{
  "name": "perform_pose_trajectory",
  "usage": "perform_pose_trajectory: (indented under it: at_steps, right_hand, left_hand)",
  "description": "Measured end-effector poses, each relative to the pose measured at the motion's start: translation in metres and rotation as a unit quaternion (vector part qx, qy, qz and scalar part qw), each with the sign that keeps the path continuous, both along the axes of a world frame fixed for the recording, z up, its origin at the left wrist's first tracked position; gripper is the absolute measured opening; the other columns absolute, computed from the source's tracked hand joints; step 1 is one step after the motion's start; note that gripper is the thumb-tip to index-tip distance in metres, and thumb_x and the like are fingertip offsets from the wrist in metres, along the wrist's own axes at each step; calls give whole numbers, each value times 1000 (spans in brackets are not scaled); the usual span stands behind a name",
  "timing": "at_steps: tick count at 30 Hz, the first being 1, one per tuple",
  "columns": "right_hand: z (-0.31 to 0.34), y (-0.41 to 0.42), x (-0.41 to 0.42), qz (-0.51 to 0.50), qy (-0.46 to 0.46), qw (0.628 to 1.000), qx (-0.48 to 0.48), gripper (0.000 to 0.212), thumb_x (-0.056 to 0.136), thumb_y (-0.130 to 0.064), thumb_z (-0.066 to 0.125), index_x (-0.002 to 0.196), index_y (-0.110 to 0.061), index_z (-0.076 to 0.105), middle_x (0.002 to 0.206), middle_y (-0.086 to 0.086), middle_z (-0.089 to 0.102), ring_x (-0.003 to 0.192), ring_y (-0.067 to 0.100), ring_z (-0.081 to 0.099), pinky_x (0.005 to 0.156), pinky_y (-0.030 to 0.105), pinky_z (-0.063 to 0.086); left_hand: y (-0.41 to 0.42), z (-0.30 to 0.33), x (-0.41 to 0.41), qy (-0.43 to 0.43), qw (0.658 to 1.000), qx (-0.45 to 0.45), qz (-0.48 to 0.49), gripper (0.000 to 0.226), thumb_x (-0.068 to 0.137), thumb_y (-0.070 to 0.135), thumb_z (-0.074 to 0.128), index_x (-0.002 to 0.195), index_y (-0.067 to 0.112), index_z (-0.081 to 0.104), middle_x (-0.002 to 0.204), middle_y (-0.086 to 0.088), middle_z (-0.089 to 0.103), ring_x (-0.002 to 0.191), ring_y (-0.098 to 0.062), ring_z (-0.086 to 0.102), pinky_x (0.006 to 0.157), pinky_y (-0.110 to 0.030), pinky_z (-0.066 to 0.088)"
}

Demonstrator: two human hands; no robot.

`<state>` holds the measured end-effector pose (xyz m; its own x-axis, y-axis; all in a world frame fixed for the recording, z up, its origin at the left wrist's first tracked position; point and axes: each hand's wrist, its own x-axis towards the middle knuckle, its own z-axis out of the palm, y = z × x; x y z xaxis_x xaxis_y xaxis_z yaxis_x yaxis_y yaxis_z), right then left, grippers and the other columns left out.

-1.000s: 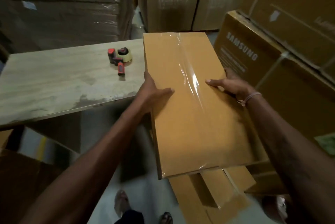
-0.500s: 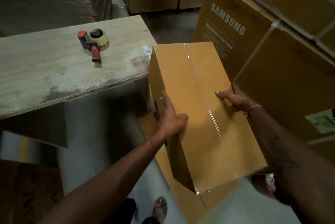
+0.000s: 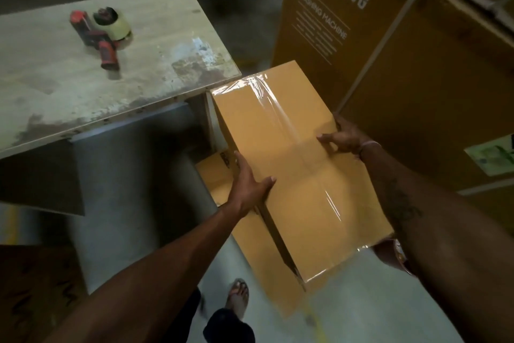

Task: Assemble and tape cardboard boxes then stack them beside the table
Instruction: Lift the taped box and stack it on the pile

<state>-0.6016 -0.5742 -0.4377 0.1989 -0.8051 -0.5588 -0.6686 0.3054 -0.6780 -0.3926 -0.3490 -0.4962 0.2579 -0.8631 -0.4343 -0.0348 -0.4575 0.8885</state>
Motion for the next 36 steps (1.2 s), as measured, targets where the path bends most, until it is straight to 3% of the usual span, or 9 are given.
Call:
perform_pose_trajectory:
  at_steps: [4, 9, 12, 14, 16, 24, 30, 34, 36]
  right_hand:
    - [-25, -6, 8, -3, 27, 999, -17, 93, 90, -19, 81, 165, -27, 26, 158, 10, 45, 141, 36, 47, 106, 55, 51]
    - [-78, -41, -11, -11, 43, 999, -17, 100, 73, -40, 91, 157, -35, 38, 151, 6, 53, 135, 33, 52, 102, 59, 54]
    - [-78, -47, -8, 7, 103, 994, -30, 131, 47, -75, 89, 159, -46, 28, 162, 4, 41, 147, 39, 39, 110, 62, 47]
    - [-59, -32, 4, 43, 169, 984, -42, 121, 72, -69, 80, 166, -38, 11, 171, 10, 19, 155, 45, 18, 120, 63, 30]
    - [-52, -25, 9, 70, 215, 972, -61, 107, 91, -58, 69, 167, -32, -2, 173, 15, 4, 157, 47, 4, 123, 61, 16]
    - [-44, -9, 20, 73, 259, 957, -110, 95, 97, -54, 63, 168, -29, 5, 173, 15, 9, 157, 42, 13, 127, 59, 9]
    - [-18, 14, 57, 97, 196, 964, -149, 88, 99, -54, 59, 168, -27, 11, 175, 10, 6, 160, 37, 4, 128, 58, 3]
    - [12, 38, 123, 129, 132, 964, -192, 89, 98, -59, 59, 167, -30, 11, 175, 9, 6, 161, 35, 2, 128, 56, 2]
    - [25, 55, 164, 161, 95, 958, -218, 87, 98, -58, 60, 167, -29, 13, 175, 7, 7, 161, 33, 2, 128, 54, 2]
  left_hand:
    - [-10, -21, -4, -13, 1000, 9, 17, 124, 83, 45, 80, 162, 38, -14, 165, -4, 35, 149, -24, 39, 120, -55, 38]
    - [-28, -35, -7, -26, 1000, 8, 14, 114, 84, 42, 82, 162, 36, -1, 155, -3, 48, 140, -22, 50, 115, -55, 45]
    - [-35, -31, -15, -38, 999, 7, 3, 119, 92, 32, 79, 163, 28, -16, 161, -7, 41, 145, -24, 45, 121, -45, 38]
    - [-39, -31, -19, -37, 999, 14, -2, 122, 95, 26, 75, 160, 20, -29, 166, -10, 31, 149, -25, 38, 118, -36, 33]
    - [-43, -31, -19, -43, 999, 30, -2, 125, 96, 27, 74, 155, 18, -35, 171, -14, 19, 152, -29, 32, 121, -40, 31]
    - [-43, -20, -3, -54, 997, 41, -46, 127, 92, 38, 76, 158, 20, -31, 171, -17, 17, 155, -34, 25, 124, -51, 31]
    - [-22, -8, 55, -71, 996, 11, -49, 125, 73, 82, 69, 164, 37, -4, 172, -9, 20, 156, -31, 27, 120, -58, 36]
    - [10, 55, 102, -160, 987, 2, 1, 102, 98, 46, 66, 166, 18, -4, 174, -10, 7, 159, -26, 15, 128, -50, 22]
    - [31, 71, 135, -198, 980, 3, 15, 97, 101, 40, 64, 166, 14, -2, 174, -10, 2, 159, -25, 10, 129, -45, 18]
